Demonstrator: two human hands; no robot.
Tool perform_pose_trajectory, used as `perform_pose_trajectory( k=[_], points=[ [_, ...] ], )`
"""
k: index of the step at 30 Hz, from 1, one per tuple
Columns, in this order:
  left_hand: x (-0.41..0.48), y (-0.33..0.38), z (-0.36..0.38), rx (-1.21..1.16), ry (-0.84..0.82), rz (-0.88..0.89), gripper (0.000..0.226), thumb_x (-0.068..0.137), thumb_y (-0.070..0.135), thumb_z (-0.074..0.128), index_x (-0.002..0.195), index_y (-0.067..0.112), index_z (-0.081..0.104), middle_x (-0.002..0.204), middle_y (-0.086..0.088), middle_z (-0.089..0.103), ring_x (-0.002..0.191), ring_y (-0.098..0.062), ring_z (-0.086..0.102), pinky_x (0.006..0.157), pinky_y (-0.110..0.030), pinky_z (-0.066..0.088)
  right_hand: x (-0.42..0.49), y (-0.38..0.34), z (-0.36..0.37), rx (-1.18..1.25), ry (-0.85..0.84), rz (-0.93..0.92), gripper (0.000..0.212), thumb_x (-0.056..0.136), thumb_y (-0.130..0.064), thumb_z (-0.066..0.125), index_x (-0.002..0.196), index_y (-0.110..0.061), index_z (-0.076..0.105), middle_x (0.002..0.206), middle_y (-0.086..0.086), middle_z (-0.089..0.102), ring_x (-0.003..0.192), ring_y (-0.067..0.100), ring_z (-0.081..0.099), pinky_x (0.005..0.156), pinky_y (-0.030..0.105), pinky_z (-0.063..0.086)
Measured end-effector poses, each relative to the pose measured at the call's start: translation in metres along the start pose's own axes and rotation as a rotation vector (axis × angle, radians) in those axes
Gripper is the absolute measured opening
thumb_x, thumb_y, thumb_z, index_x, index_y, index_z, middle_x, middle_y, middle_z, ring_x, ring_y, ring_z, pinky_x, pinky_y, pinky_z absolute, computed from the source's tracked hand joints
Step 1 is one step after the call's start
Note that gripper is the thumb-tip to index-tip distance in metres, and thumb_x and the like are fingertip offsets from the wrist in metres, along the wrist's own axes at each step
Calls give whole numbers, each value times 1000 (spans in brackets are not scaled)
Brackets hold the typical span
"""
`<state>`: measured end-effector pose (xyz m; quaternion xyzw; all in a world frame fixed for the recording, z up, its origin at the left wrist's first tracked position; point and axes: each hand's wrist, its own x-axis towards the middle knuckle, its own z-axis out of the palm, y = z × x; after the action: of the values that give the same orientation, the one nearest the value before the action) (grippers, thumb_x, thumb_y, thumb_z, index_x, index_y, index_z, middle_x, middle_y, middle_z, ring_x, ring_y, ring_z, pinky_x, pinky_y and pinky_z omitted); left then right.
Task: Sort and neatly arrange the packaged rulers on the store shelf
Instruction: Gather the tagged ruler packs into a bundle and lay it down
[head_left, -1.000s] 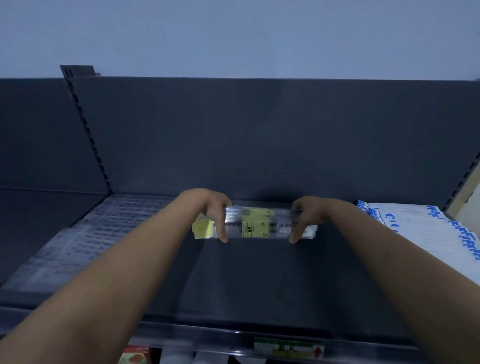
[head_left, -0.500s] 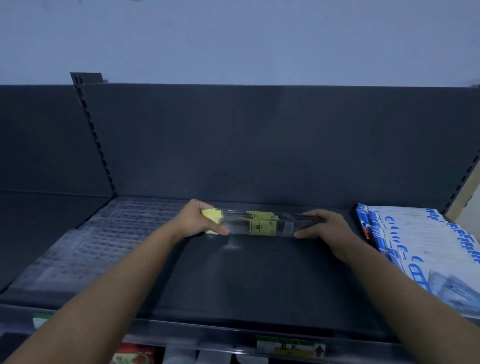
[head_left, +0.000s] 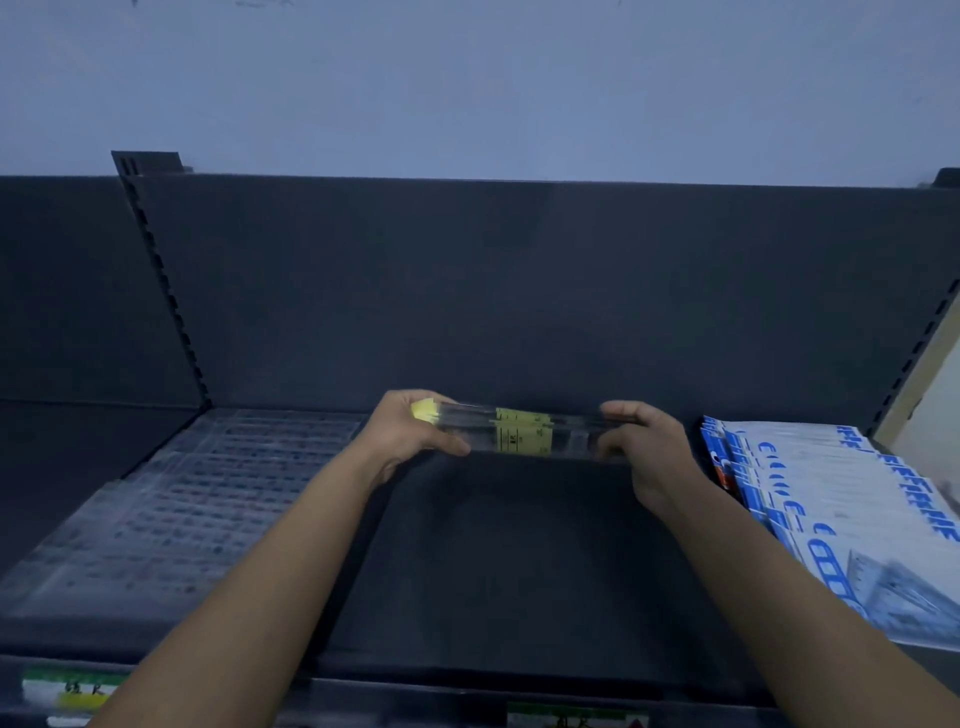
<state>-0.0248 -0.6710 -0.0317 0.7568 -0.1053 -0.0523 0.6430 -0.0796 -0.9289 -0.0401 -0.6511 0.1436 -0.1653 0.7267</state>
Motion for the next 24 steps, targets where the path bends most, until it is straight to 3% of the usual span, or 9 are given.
perform_pose_trajectory(
  k=[4,6,8,10,14,19,24],
  points=[
    [6,-8,7,14,7,-85,52,46,-13,88,90,7,70,79,-4,72,76,-18,68,69,-29,58,-1,14,6,-29,23,40,31,75,16,52,85,-11,65,83,2,59,75,13,52,63,21,45],
    [7,-18,11,-47,24,-93,43,52,2,92,88,9,70,78,-2,72,75,-14,67,66,-27,54,-1,23,6,-28,35,26,16,82,3,57,88,-8,67,79,0,61,77,12,55,68,22,45],
    [8,-23,16,-103,131,-73,35,63,28,90,86,10,71,81,-1,72,76,-11,65,71,-25,50,0,26,7,12,73,-4,9,88,-14,60,90,-10,68,84,-2,65,81,11,59,69,23,45],
    [10,-28,21,-71,297,-6,27,78,38,78,80,12,70,80,6,69,76,-4,61,70,-17,46,2,30,9,-25,128,-58,14,94,-25,57,93,-13,65,90,-4,66,83,7,59,72,22,44],
    [16,-35,28,-109,455,11,8,90,16,64,84,21,63,85,6,63,81,-9,58,71,-21,45,4,37,15,-163,214,-195,16,99,-16,45,103,-11,60,96,1,65,85,6,57,76,22,41],
    [23,-37,30,-296,519,-80,12,88,11,64,88,22,59,90,-1,62,84,-15,58,79,-31,46,7,42,19,-180,250,-248,20,100,-10,39,98,-12,59,88,0,66,88,11,57,83,25,40],
    [24,-30,28,-384,529,-47,10,90,6,60,88,16,59,83,-1,62,77,-12,56,76,-26,45,11,43,20,-229,240,-367,20,100,-13,39,97,-18,58,85,-3,66,87,8,58,80,19,40]
  ],
)
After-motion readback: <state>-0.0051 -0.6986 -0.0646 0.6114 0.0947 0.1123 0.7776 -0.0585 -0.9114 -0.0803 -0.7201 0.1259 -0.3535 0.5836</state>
